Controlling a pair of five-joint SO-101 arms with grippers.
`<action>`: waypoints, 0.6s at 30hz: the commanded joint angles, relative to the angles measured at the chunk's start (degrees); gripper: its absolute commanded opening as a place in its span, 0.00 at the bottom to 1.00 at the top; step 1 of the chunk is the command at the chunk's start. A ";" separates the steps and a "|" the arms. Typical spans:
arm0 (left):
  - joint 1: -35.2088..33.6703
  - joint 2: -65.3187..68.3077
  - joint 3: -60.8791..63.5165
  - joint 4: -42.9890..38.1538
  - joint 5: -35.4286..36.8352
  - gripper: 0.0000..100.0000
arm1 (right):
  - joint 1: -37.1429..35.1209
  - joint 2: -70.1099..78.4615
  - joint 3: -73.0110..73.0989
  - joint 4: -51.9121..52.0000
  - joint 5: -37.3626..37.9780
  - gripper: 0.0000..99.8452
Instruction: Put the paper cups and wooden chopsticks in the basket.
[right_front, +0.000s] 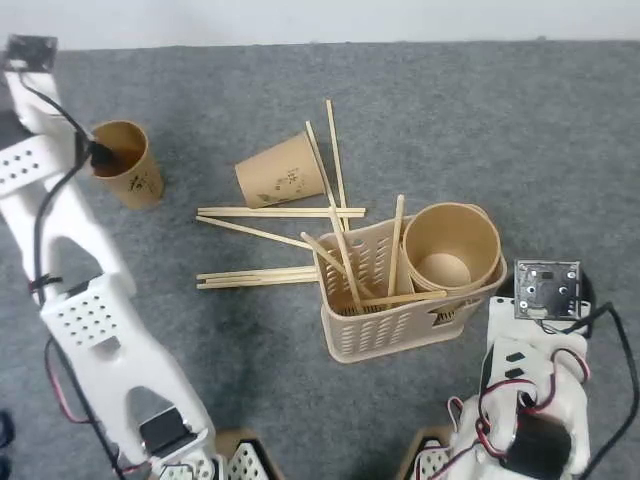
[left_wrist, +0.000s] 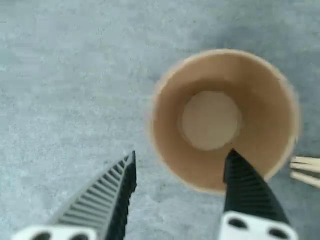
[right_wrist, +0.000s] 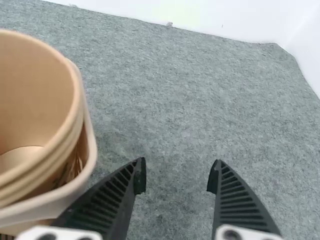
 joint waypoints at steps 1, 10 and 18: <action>-0.09 -0.70 -0.22 0.26 0.35 0.22 | -0.22 -0.22 -0.26 -0.66 0.18 0.21; 0.09 -0.70 -1.10 3.08 -3.34 0.01 | -0.22 -0.22 -0.26 -0.66 0.18 0.21; 2.11 -3.87 -14.46 9.67 -5.36 0.01 | -0.04 -0.22 -0.26 -0.57 0.18 0.21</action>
